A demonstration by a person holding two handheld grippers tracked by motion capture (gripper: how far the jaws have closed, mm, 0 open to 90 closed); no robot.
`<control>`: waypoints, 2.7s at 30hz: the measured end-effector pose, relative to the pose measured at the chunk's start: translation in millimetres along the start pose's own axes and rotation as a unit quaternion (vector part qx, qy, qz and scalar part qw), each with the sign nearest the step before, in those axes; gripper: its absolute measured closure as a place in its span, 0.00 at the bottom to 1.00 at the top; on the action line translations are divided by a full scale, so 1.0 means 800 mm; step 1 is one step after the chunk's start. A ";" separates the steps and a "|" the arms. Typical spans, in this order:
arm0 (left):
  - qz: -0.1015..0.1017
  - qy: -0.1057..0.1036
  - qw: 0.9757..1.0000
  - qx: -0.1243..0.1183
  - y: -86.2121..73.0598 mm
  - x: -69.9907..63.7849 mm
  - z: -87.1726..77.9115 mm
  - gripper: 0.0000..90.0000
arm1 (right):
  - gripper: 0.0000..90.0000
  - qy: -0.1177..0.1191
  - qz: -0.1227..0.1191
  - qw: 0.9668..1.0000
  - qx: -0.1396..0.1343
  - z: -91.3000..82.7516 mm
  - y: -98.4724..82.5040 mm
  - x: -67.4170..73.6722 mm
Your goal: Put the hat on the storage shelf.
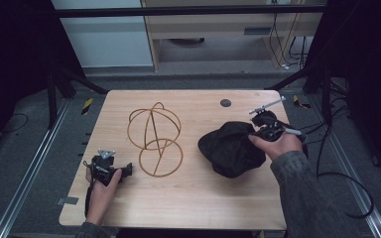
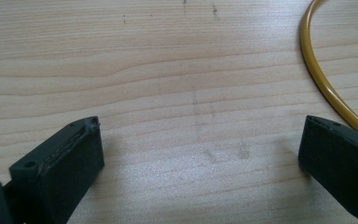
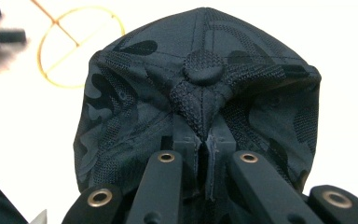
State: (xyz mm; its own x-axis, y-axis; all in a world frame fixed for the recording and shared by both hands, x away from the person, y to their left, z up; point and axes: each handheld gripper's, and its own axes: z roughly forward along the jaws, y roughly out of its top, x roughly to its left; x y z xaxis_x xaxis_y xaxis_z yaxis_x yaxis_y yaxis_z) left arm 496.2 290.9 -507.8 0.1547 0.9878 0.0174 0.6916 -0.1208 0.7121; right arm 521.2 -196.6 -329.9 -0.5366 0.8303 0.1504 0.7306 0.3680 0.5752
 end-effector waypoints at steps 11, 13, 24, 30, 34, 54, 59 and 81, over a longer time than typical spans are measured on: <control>0.002 -0.001 1.000 0.002 0.000 0.000 0.000 0.00 | 0.95 -0.018 0.009 0.996 -0.092 -0.052 0.079 0.011; 0.002 -0.001 1.000 0.002 0.000 0.000 0.000 0.00 | 0.95 -0.016 0.011 0.995 -0.100 -0.054 0.084 0.013; 0.003 -0.002 1.000 0.002 0.000 0.000 0.000 0.00 | 0.95 -0.012 -0.004 0.991 -0.133 -0.074 0.127 0.039; 0.003 -0.002 1.000 0.002 0.000 0.000 0.000 0.00 | 0.95 0.000 -0.009 0.988 -0.157 -0.086 0.146 0.055; 0.003 -0.002 1.000 0.002 0.000 0.000 0.000 0.00 | 0.95 0.015 -0.016 0.985 -0.169 -0.091 0.156 0.069; 0.000 -0.001 1.000 -0.001 0.000 -0.001 0.000 0.00 | 0.95 0.081 -0.062 0.980 -0.171 -0.076 0.176 0.143; 0.000 -0.001 1.000 -0.001 0.000 -0.001 0.000 0.00 | 0.95 0.099 -0.073 0.978 -0.169 -0.071 0.178 0.159; 0.001 -0.002 1.000 0.000 0.000 -0.001 0.000 0.00 | 0.94 0.122 -0.111 0.978 -0.127 -0.035 0.162 0.197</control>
State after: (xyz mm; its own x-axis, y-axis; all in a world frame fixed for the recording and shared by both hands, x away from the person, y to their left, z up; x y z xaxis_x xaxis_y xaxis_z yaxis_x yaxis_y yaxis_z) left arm 496.1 290.4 -507.6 0.1590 0.9871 0.0167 0.6919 -0.1235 0.7114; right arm 519.6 -29.5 -209.1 -0.7780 0.6052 0.1688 0.4727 0.3869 0.7917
